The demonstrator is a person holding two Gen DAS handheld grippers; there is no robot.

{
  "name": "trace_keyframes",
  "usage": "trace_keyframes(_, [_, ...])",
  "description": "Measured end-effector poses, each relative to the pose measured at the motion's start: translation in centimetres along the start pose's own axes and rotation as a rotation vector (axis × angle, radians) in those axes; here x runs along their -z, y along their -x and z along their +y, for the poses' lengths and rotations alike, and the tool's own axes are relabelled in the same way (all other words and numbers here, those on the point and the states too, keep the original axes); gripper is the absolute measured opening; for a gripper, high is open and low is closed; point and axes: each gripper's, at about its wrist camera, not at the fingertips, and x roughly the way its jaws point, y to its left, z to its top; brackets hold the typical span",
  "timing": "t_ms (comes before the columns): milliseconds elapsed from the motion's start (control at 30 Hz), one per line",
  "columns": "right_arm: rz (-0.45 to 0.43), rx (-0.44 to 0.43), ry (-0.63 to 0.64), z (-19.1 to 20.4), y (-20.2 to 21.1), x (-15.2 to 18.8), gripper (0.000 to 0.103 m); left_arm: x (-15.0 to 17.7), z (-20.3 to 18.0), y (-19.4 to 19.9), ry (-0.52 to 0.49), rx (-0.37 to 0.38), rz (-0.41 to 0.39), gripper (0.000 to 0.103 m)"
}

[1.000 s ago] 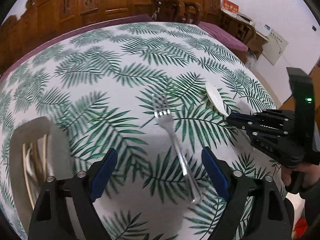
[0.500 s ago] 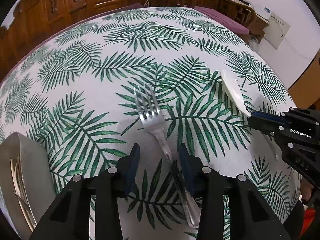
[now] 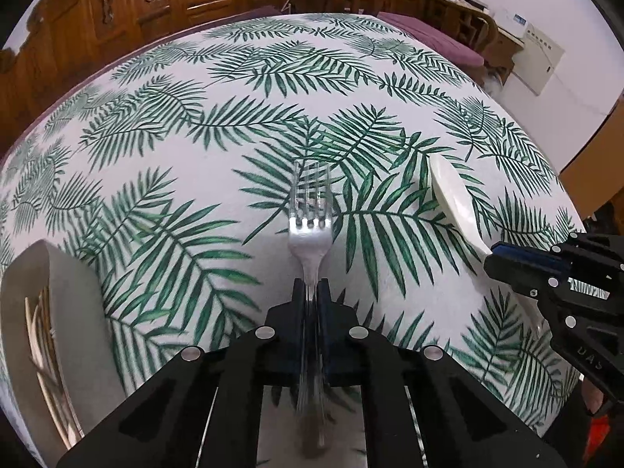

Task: Organize utensils
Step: 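Grasp the metal fork with the left tool while the right tool grasps the white spoon, then carry the metal fork over the tray and lower it in with the left tool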

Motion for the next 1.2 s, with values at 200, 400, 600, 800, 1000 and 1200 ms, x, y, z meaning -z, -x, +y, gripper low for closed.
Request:
trace_keyframes(200, [-0.005,-0.008,0.013,1.6,0.8,0.0,0.009,0.9,1.3,2.0,0.020,0.004,-0.015,0.006])
trace_keyframes(400, [-0.017,-0.013,0.027,3.4,1.9,-0.2,0.009,1.4,2.7,4.8,0.037,0.001,-0.050,0.006])
trace_keyframes(600, [-0.029,-0.021,0.039,5.1,2.7,-0.6,0.009,2.0,3.9,7.9,0.054,0.003,-0.098,0.006])
trace_keyframes(800, [-0.040,-0.034,0.060,7.1,2.8,-1.3,0.009,2.8,5.3,10.4,0.065,-0.004,-0.136,0.006])
trace_keyframes(1000, [-0.047,-0.045,0.078,8.8,2.9,-1.8,0.009,3.8,7.3,12.8,0.090,-0.009,-0.168,0.006])
trace_keyframes(1200, [-0.045,-0.056,0.088,10.5,2.6,-2.1,0.009,4.6,9.6,14.9,0.120,-0.015,-0.201,0.006])
